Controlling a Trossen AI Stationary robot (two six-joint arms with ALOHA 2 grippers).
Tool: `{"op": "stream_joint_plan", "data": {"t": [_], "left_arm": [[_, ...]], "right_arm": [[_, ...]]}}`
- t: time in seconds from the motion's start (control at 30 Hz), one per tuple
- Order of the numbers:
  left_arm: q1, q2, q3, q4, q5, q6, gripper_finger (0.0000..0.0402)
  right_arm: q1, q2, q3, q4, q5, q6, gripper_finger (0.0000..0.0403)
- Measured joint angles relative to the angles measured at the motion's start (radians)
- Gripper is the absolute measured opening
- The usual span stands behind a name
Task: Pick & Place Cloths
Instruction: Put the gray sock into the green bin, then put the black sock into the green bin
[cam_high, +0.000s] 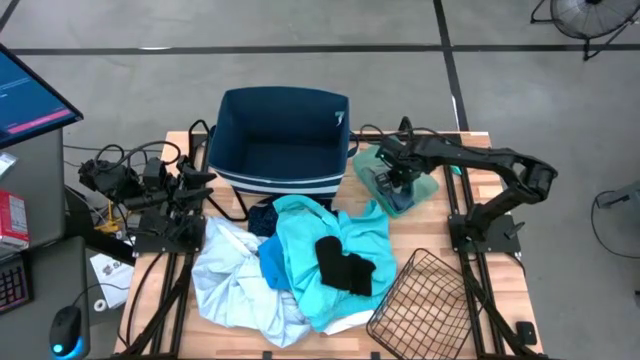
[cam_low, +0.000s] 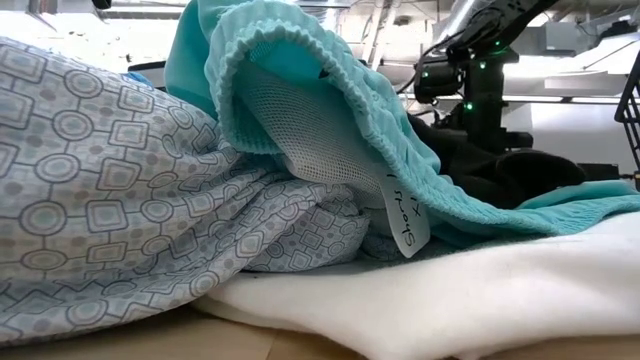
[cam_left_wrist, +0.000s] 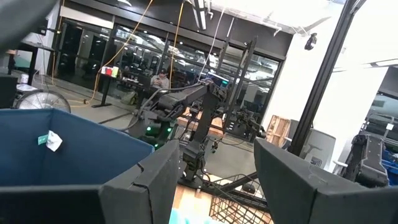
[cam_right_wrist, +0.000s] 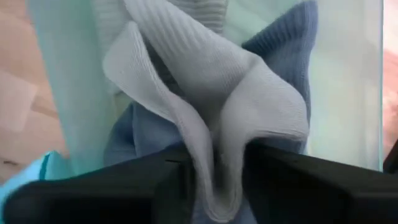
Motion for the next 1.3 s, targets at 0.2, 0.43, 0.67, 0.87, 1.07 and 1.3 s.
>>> {"op": "stream_joint_plan", "data": {"t": [0.2, 0.43, 0.67, 0.87, 1.07, 1.3], "left_arm": [[0.0, 0.0, 0.0, 0.0, 0.0, 0.0, 0.0191], [0.0, 0.0, 0.0, 0.0, 0.0, 0.0, 0.0191], [0.0, 0.0, 0.0, 0.0, 0.0, 0.0, 0.0191], [0.0, 0.0, 0.0, 0.0, 0.0, 0.0, 0.0191], [0.0, 0.0, 0.0, 0.0, 0.0, 0.0, 0.0191], [0.0, 0.0, 0.0, 0.0, 0.008, 0.0, 0.0191]], "right_arm": [[0.0, -0.025, 0.086, -0.059, 0.011, -0.03, 0.0215], [0.031, -0.128, 0.265, -0.159, 0.035, -0.044, 0.0264], [0.279, -0.223, 0.376, -0.098, 0.023, 0.001, 0.0265], [0.57, -0.166, 0.376, -0.023, 0.041, 0.057, 0.0265], [0.769, -0.004, 0.375, 0.017, 0.1, 0.055, 0.0265], [0.851, 0.164, 0.375, 0.192, 0.1, 0.057, 0.0265]]}}
